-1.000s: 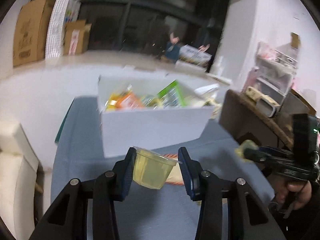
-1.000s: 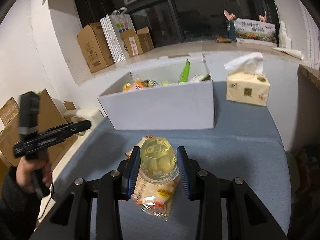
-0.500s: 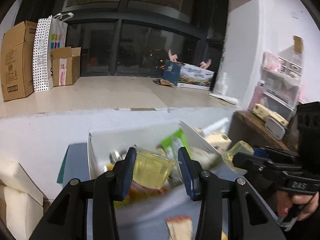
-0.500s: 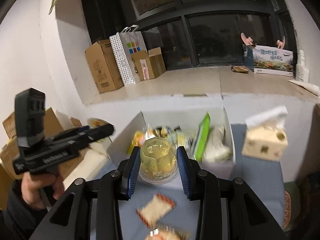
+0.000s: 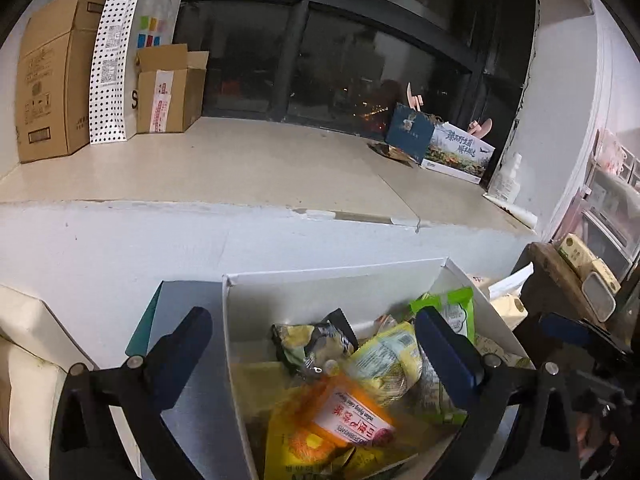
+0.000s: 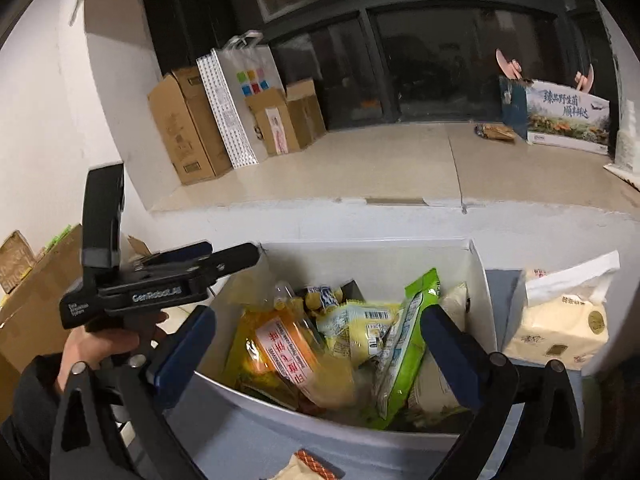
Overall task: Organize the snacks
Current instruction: 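Move both grippers back toward the bread pack and pastry packet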
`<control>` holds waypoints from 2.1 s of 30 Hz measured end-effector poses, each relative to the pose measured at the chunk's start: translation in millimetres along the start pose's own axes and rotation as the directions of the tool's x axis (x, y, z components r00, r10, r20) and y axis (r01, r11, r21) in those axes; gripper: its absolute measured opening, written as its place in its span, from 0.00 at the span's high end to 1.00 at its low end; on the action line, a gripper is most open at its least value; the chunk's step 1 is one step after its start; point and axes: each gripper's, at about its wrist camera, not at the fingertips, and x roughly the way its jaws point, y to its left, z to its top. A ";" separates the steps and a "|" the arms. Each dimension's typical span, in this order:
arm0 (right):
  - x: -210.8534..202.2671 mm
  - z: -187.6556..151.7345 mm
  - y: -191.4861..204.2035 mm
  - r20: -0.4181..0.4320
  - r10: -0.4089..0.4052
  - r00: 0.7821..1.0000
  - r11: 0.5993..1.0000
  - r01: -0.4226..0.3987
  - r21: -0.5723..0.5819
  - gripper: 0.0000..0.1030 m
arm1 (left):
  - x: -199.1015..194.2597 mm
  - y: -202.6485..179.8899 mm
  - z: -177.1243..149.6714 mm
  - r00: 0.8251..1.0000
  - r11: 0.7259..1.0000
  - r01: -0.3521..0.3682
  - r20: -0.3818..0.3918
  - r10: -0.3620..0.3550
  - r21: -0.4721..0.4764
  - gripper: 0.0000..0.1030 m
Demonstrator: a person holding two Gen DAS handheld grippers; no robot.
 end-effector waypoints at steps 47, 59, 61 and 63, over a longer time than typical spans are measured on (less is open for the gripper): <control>-47.3 -219.7 26.6 -0.323 -0.097 0.941 0.991 0.063 -0.116 0.00 | -179.6 -69.4 -220.7 0.993 0.994 0.108 -0.051 -0.107 0.031 0.00; -20.1 -224.7 35.4 -0.373 -0.209 0.904 0.971 0.148 -0.186 0.22 | -160.1 -69.3 -226.8 0.990 0.994 0.101 -0.097 -0.098 0.029 0.00; -30.6 -224.1 29.3 -0.353 -0.198 0.915 0.976 0.149 -0.160 0.22 | -154.2 -73.7 -228.5 0.989 0.994 0.105 -0.113 -0.100 0.042 0.00; -43.6 -221.0 23.4 -0.325 -0.177 0.929 0.982 0.144 -0.124 0.22 | -143.7 -79.4 -227.6 0.985 0.991 0.114 -0.136 -0.104 0.066 0.00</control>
